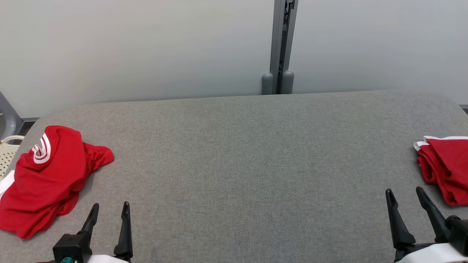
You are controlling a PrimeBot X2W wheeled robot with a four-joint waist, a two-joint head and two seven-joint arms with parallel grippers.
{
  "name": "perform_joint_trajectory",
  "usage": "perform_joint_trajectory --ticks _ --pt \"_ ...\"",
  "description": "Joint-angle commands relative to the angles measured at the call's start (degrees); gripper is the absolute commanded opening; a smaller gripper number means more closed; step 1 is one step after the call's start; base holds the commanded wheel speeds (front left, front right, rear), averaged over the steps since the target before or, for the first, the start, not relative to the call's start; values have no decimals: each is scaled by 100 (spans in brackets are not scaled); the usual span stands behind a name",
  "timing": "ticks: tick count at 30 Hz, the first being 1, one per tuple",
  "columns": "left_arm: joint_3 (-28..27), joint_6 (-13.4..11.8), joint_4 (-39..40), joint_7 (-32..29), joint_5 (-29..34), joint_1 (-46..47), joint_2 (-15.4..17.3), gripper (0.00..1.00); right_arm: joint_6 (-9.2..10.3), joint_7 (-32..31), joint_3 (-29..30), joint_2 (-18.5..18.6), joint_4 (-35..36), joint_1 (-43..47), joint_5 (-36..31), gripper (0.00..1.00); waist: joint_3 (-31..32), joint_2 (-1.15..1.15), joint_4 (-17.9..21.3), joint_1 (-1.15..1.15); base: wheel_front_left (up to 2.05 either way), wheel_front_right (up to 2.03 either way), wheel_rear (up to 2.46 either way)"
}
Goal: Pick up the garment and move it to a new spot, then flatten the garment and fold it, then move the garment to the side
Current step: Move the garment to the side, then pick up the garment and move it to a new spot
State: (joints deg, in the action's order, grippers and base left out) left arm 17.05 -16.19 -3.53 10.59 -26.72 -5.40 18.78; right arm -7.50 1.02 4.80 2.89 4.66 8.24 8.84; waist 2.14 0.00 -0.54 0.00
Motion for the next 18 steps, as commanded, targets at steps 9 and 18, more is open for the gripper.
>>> perform_joint_trajectory --ticks 9,18 --pt "30 -40 91 -48 43 62 77 100 1 4 38 9 -5 45 66 100 -21 0 1 0 0 0 0" --pt "68 39 121 -95 -42 215 85 100 1 0 64 11 56 -39 97 100 -78 0 -208 0 0 0 0"
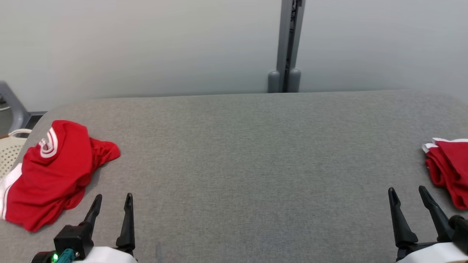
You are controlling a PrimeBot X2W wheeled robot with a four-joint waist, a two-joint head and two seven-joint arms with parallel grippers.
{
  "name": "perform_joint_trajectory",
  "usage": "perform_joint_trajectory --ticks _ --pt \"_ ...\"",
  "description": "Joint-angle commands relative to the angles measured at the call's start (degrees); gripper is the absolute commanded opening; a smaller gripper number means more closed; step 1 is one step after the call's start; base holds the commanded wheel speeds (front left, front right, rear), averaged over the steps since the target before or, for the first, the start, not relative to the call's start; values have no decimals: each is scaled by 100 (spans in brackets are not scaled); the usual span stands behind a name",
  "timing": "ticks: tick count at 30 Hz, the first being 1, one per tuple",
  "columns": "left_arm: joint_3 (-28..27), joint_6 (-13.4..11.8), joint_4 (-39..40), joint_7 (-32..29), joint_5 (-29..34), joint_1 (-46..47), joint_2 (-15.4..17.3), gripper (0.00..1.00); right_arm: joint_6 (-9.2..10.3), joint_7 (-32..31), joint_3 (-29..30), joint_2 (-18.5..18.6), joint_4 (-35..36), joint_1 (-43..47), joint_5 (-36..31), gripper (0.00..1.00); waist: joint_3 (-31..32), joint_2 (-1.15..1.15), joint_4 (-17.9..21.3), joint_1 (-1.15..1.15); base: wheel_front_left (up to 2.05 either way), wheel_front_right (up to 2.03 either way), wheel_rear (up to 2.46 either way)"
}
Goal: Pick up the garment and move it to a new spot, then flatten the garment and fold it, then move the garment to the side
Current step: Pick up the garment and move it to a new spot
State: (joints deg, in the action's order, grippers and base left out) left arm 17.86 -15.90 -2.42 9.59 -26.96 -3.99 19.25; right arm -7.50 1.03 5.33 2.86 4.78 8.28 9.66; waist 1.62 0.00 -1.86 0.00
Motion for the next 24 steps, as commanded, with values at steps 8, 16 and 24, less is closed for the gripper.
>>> perform_joint_trajectory --ticks 8,16,24 --pt "-40 123 -121 89 -67 419 39 100 0 -32 -40 15 155 -66 129 100 -138 0 -903 0 0 0 0" --pt "-50 227 -338 234 -123 650 -53 100 0 -63 -14 17 286 -65 117 100 -109 0 -1808 0 0 0 0" --pt "2 370 -413 343 -139 726 -53 100 0 18 0 18 246 -71 218 100 -31 0 -2352 0 0 0 0"
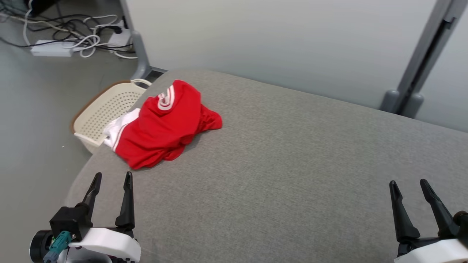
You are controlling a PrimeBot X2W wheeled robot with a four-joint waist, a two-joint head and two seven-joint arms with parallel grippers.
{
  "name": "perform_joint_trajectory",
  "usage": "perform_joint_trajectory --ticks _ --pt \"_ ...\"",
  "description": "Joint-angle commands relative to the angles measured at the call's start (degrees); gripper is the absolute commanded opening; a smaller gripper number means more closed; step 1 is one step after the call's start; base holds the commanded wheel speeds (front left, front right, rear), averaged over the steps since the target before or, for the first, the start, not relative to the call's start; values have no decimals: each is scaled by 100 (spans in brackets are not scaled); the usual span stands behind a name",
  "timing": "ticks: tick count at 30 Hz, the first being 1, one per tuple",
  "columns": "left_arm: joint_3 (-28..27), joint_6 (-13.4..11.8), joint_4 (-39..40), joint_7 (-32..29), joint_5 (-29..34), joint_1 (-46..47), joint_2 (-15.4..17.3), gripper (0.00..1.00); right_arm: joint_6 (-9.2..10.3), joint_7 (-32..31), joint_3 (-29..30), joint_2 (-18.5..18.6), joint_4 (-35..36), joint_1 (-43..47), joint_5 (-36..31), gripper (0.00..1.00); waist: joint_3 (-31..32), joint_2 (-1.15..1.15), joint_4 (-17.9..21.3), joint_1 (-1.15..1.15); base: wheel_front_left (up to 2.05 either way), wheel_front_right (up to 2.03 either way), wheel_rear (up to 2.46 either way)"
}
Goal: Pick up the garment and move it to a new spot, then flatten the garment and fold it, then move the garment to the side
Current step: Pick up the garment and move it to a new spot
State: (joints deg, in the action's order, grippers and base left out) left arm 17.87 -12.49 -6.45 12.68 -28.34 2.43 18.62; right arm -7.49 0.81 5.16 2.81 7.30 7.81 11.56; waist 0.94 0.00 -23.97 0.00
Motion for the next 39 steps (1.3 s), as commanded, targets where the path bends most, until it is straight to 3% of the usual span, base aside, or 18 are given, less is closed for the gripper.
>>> perform_joint_trajectory --ticks 1,13,26,34,39 --pt "10 28 -3 50 5 88 -2 100 -1 49 21 23 -14 -29 33 100 43 0 -178 0 0 0 0" --pt "74 168 -37 156 65 208 -72 100 -1 100 48 23 -81 -3 63 100 29 0 -362 0 0 0 0" --pt "8 151 -105 237 116 363 -282 100 -1 24 32 23 25 -62 36 100 -99 0 -361 0 0 0 0" --pt "-251 380 -469 248 65 1344 -453 100 -1 -250 -39 25 450 -431 -239 100 -909 0 171 0 0 0 0" --pt "-482 735 -1388 242 -147 2255 -427 100 -1 -395 -176 72 724 -834 -378 100 -1648 0 728 0 0 0 0"
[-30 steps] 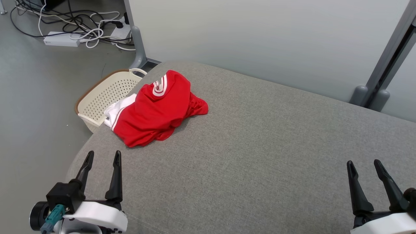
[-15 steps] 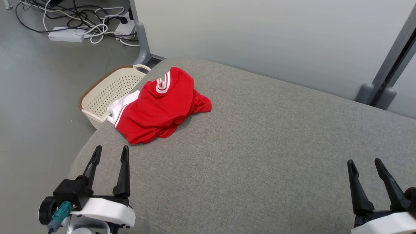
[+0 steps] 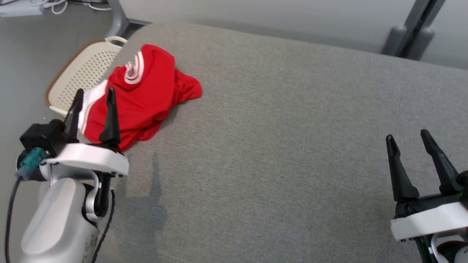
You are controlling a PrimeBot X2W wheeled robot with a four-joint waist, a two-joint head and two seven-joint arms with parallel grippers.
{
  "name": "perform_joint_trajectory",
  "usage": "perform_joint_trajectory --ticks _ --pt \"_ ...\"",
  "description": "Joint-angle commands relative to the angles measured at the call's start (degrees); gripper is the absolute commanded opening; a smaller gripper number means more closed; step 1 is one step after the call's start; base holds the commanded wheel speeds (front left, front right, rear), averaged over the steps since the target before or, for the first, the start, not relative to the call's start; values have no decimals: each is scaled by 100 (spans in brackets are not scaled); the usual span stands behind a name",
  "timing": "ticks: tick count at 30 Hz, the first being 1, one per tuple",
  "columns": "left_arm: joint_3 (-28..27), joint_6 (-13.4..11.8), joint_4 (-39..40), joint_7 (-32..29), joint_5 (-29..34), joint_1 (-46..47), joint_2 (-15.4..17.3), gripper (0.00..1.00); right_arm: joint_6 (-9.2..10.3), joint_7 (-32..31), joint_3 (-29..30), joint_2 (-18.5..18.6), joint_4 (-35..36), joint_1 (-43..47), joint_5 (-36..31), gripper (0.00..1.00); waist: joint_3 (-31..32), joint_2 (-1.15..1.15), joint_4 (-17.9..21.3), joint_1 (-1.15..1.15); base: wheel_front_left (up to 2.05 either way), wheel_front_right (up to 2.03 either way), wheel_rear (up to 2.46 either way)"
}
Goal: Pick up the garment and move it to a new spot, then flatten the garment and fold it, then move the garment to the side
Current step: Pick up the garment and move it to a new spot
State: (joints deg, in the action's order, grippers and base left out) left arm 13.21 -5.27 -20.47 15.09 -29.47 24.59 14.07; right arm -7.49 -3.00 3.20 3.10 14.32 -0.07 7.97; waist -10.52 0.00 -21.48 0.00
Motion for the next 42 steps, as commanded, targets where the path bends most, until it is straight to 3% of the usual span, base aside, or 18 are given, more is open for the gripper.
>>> perform_joint_trajectory --ticks 1,10,18,20,21,22,27,32,42 --pt "-49 120 -223 3 -107 239 28 100 -1 -34 -3 65 53 -117 -17 100 -636 0 576 0 0 0 0" --pt "-171 739 -2766 -401 -521 1546 106 100 -1 138 -78 152 -83 -580 122 100 -1348 0 1196 0 0 0 0" --pt "-183 699 -4241 -798 -661 2106 71 100 -1 250 -112 203 -223 -757 181 100 -1539 0 1350 0 0 0 0" --pt "-137 679 -4406 -652 -593 2173 80 15 -1 260 -129 213 -260 -771 205 100 -1537 0 1358 0 0 0 0" --pt "-137 679 -4406 -652 -593 2173 80 15 -1 260 -129 213 -260 -771 205 100 -1537 0 1358 0 0 0 0" --pt "-133 671 -4497 -612 -593 2196 79 0 -1 273 -124 219 -278 -774 215 100 -1524 0 1364 0 0 0 0" --pt "-106 629 -4742 -265 -525 2321 153 0 -1 306 -89 198 -342 -777 206 100 -1417 0 1382 0 0 0 0" --pt "-211 595 -4473 9 -431 2286 271 0 -1 385 -116 180 -496 -696 171 100 -1083 0 1365 0 0 0 0" --pt "-843 317 -2351 13 145 1045 389 0 -1 546 -149 64 -794 -365 189 100 -138 0 1358 0 0 0 0"
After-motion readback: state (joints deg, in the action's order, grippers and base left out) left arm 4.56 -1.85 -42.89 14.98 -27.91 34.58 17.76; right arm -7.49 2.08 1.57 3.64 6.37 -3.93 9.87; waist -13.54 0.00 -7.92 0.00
